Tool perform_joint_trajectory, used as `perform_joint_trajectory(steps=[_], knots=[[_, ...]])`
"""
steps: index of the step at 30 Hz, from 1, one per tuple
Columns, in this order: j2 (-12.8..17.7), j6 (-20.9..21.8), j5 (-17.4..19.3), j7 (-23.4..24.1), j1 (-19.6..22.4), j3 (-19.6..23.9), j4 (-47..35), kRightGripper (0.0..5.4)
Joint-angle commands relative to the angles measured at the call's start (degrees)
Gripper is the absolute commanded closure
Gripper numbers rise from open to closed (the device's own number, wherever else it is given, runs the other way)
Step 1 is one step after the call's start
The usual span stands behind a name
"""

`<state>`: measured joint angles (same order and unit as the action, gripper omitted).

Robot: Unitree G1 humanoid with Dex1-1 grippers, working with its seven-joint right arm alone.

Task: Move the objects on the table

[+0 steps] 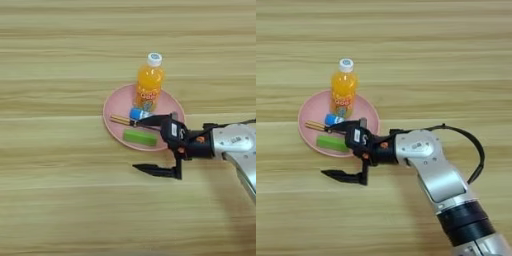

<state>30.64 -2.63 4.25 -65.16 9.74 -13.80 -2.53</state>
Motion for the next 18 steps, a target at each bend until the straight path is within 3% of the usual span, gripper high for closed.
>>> perform_joint_trajectory(steps=[1,10,18], knots=[[2.7,2.6,-0.2,-0.3,1.3,0.4,-2.0,0.03],[4.3,4.5,-1.3,-2.6,0.2,-0.9,-0.4,0.03],[3.8,4.4,-3.4,-2.0,1.3,-1.5,1.8,0.03]])
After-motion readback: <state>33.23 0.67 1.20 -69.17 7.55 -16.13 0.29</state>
